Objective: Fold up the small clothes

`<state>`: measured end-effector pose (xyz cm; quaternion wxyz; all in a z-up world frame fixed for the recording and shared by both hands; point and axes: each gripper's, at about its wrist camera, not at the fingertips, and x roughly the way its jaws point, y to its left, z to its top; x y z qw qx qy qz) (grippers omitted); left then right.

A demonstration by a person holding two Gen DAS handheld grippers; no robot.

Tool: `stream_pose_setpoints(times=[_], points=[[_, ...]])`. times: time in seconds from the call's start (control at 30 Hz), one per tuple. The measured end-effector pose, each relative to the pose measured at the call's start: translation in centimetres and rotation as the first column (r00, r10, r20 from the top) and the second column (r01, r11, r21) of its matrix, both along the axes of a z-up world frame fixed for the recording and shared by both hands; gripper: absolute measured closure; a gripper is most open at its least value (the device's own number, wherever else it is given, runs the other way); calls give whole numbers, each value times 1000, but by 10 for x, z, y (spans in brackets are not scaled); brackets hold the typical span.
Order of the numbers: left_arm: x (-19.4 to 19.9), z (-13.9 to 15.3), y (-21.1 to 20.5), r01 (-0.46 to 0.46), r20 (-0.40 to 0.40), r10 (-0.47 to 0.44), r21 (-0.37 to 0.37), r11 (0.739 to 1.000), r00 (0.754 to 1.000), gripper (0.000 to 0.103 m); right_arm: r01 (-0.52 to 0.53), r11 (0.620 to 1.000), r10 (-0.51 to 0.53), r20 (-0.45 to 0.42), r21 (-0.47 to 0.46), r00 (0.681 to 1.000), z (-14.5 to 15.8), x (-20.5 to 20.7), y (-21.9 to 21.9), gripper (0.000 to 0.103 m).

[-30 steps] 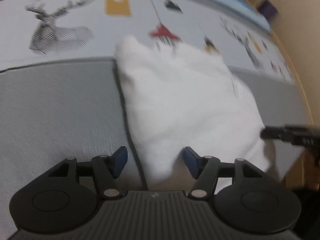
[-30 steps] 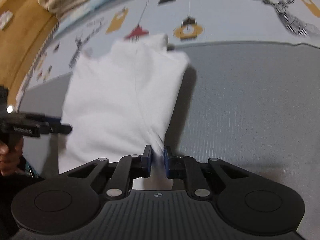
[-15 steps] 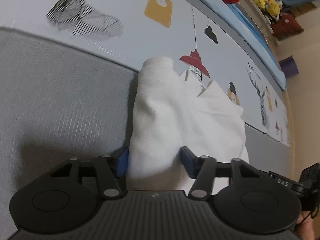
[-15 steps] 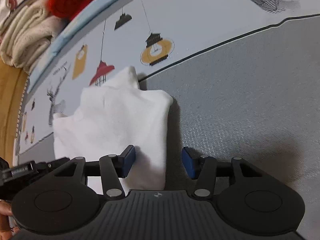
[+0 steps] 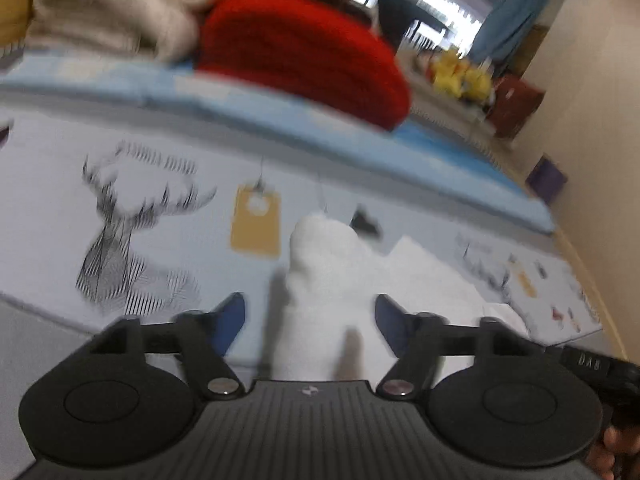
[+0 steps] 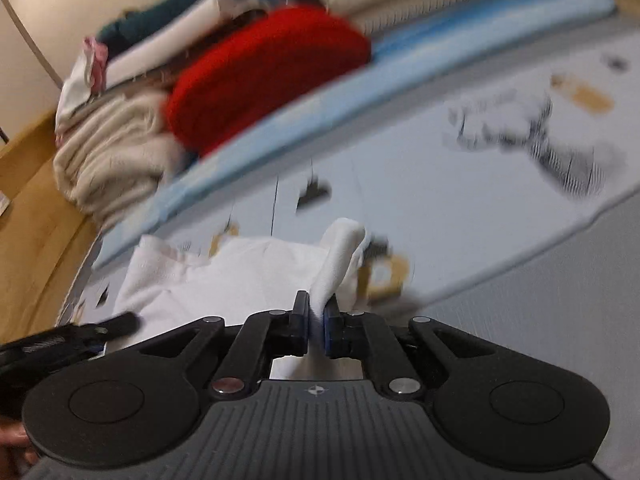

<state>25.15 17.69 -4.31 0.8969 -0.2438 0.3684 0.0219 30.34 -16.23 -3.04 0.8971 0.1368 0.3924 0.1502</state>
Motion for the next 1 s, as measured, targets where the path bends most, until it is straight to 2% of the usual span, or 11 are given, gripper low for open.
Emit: stream_pose_setpoints(times=[0.07,0.23,0.37,0.4,0.5,0.57,0.67,0.7,0.73,0.77,1.0], points=[[5,-18,5,10,-110,-16,-58,998,994,28,52,995,-54,-13,-89,998,-4,6,-1,60],[5,-54,26,-44,-253,-16,-229,972,967,30,-30,997,20,-127,-77,992,-16,14,2,52],[4,-77,29,-64,-329,-39,-295,953,944,50,-140,983,95,-322,-117,942,-47,8,14,51],[2,-77,28,-57,-321,-41,-288,956,946,51,-145,981,98,-314,-129,944,-46,7,15,52],[-1,-77,34,-92,-289,-18,-364,927,957,63,-122,988,92,-277,-93,957,-40,8,11,99],[-6,-80,44,-129,-282,6,-417,900,959,63,-75,995,61,-212,-62,975,-29,7,6,99],[-9,-81,45,-108,-325,-16,-360,927,945,49,-51,997,40,-177,-57,983,-21,4,0,96],[-10,-81,45,-99,-332,-26,-352,931,943,47,-64,997,55,-201,-40,978,-20,4,-3,83],[-11,-82,45,-90,-331,-36,-359,929,943,46,-81,997,74,-235,-17,969,-23,5,-5,59],[-9,-80,45,-89,-331,-41,-367,926,943,46,-97,995,97,-277,12,956,-27,6,-6,51],[-13,-89,38,-147,-341,-12,-437,887,940,47,-225,974,211,-365,4,907,-34,-7,7,48]])
